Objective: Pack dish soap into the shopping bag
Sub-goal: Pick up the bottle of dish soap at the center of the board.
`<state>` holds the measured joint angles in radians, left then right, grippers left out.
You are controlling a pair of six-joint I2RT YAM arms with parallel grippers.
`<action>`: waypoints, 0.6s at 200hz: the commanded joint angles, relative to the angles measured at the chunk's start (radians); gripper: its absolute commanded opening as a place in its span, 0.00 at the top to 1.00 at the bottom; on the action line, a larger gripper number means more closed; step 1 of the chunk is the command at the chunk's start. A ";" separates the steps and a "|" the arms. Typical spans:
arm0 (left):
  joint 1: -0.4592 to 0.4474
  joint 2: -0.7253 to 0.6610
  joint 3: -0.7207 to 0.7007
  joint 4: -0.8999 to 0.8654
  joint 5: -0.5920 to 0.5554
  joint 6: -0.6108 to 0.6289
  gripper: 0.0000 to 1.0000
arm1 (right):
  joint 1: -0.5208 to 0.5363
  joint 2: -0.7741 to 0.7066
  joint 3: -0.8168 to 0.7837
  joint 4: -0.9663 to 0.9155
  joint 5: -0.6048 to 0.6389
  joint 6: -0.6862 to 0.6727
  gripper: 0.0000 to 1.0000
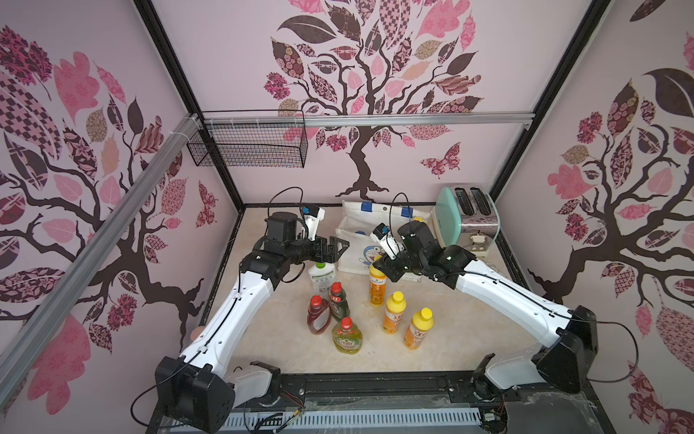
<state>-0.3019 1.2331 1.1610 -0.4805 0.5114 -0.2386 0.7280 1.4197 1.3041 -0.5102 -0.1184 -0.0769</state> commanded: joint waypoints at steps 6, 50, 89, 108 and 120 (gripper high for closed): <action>-0.003 -0.007 -0.004 0.016 0.017 0.003 0.03 | 0.002 -0.016 0.136 0.009 0.038 -0.011 1.00; -0.003 -0.007 -0.003 0.016 0.021 0.002 0.03 | 0.001 0.023 0.275 -0.100 0.104 -0.026 1.00; -0.003 -0.004 -0.003 0.016 0.030 -0.001 0.03 | 0.002 0.079 0.416 -0.182 0.146 -0.020 1.00; -0.003 -0.004 -0.003 0.017 0.029 0.001 0.03 | 0.001 0.098 0.465 -0.199 0.155 -0.018 1.00; -0.003 -0.004 -0.003 0.017 0.030 0.001 0.03 | 0.001 0.109 0.496 -0.208 0.170 -0.015 1.00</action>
<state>-0.3019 1.2331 1.1610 -0.4805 0.5282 -0.2390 0.7280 1.5345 1.6974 -0.7383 0.0139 -0.0937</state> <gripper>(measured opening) 0.972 0.321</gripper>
